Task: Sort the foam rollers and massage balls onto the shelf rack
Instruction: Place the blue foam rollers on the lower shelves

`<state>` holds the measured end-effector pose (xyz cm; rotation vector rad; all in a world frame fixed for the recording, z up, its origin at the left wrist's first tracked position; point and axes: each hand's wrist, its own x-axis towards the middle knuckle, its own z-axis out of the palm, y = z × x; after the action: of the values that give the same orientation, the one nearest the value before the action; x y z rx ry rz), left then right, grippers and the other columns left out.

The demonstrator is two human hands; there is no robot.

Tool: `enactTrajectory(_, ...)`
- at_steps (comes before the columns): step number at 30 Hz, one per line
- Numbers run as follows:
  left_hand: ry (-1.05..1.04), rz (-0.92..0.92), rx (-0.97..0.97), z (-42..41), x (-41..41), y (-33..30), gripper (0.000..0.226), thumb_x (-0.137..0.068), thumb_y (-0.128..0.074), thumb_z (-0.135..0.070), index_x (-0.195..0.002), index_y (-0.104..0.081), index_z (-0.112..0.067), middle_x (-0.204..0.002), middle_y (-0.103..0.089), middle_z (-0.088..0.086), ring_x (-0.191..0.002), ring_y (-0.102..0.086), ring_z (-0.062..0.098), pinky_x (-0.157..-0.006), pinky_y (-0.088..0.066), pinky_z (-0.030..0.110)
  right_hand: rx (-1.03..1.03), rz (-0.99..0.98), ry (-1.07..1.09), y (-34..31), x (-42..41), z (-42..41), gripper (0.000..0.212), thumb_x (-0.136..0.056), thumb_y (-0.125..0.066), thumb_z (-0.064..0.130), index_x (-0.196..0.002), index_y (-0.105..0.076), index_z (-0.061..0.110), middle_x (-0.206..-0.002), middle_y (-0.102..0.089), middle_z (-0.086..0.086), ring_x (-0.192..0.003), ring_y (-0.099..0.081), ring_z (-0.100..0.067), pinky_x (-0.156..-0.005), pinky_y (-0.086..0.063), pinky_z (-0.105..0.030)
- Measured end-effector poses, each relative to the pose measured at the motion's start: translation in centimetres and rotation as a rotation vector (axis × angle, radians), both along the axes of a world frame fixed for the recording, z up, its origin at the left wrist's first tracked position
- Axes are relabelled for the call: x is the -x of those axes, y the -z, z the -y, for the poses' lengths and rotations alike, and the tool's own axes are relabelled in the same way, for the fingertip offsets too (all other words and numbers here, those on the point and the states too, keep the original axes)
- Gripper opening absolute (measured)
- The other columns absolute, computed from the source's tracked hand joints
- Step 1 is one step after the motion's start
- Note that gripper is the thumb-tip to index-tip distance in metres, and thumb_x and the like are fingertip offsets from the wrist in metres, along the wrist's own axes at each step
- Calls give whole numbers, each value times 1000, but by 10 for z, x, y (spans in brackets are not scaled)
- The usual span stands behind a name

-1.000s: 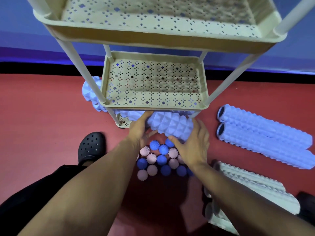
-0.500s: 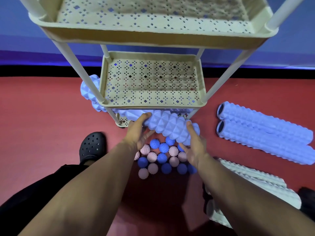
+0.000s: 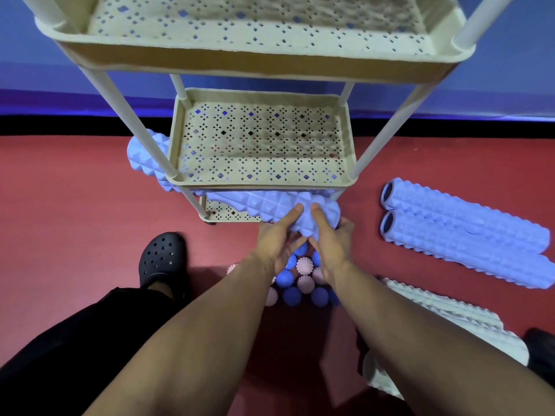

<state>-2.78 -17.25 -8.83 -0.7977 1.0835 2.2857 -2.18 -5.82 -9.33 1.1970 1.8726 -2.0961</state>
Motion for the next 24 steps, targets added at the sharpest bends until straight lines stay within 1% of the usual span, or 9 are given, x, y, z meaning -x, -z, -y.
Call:
enactTrajectory(5, -66, -19, -26, 0, 4, 5, 49, -88, -75, -15, -131, -58, 1, -121, -70, 17, -111, -69, 29, -90, -58, 42, -90, -65, -141, 4, 3, -10, 73, -61, -86, 60, -111, -63, 14, -104, -74, -8, -94, -74, -23, -82, -59, -54)
enactTrajectory(7, -57, -16, -10, 2, 6, 2, 45, -89, -74, -14, -127, -59, 3, -115, -72, 17, -103, -71, 28, -91, -58, 42, -136, -73, -234, -1, 3, -12, 81, -63, -89, 52, -124, -52, 14, -116, -71, -1, -102, -71, -15, -91, -58, -46)
enactTrajectory(9, -72, -23, 5, 7, 12, -1, 38, -89, -73, -14, -121, -62, 3, -106, -74, 15, -92, -73, 26, -87, -60, 40, -208, -84, -343, -5, 5, -18, 93, -69, -90, 39, -139, -33, 17, -133, -56, 9, -114, -61, -6, -101, -49, -32)
enactTrajectory(11, -97, -36, 18, 15, 19, -4, 36, -90, -72, -15, -121, -62, -1, -105, -74, 12, -91, -73, 24, -85, -60, 38, -274, -91, -425, -11, 12, -27, 109, -67, -91, 39, -147, -19, 22, -141, -43, 14, -123, -50, -2, -106, -41, -26)
enactTrajectory(12, -103, -46, 26, 19, 22, -5, 36, -90, -72, -16, -123, -62, -3, -106, -75, 10, -92, -73, 23, -88, -59, 39, -302, -100, -470, -13, 16, -33, 110, -63, -93, 41, -145, -21, 25, -140, -46, 15, -123, -50, 3, -106, -41, -24)
enactTrajectory(14, -98, -69, 36, 26, 25, -3, 32, -92, -70, -14, -121, -63, -5, -106, -75, 6, -95, -73, 22, -95, -56, 43, -361, -113, -571, -19, 24, -44, 94, -63, -94, 33, -134, -34, 21, -123, -55, 20, -106, -50, 23, -92, -41, -7)
enactTrajectory(16, -95, -82, 44, 26, 28, 0, 32, -91, -70, -12, -122, -62, -6, -109, -75, 7, -99, -73, 23, -97, -54, 45, -390, -124, -614, -23, 31, -51, 80, -67, -93, 22, -126, -39, 18, -110, -55, 23, -93, -48, 30, -76, -38, 3)
enactTrajectory(22, 4, -55, 104, 8, 31, 3, 62, -85, -74, 0, -137, -40, 4, -116, -70, 16, -102, -72, 28, -90, -58, 40, -417, -140, -593, -20, 50, -54, 72, -72, -88, 8, -129, -44, 11, -107, -62, 9, -92, -59, -1, -72, -46, -4)
enactTrajectory(24, 124, -60, 218, 7, 31, 7, 78, -82, -79, -2, -140, -27, -6, -127, -63, 14, -101, -72, 28, -84, -60, 37, -427, -129, -586, -16, 59, -58, 65, -75, -86, 12, -128, -50, 7, -110, -68, 0, -96, -65, -12, -82, -53, -16)
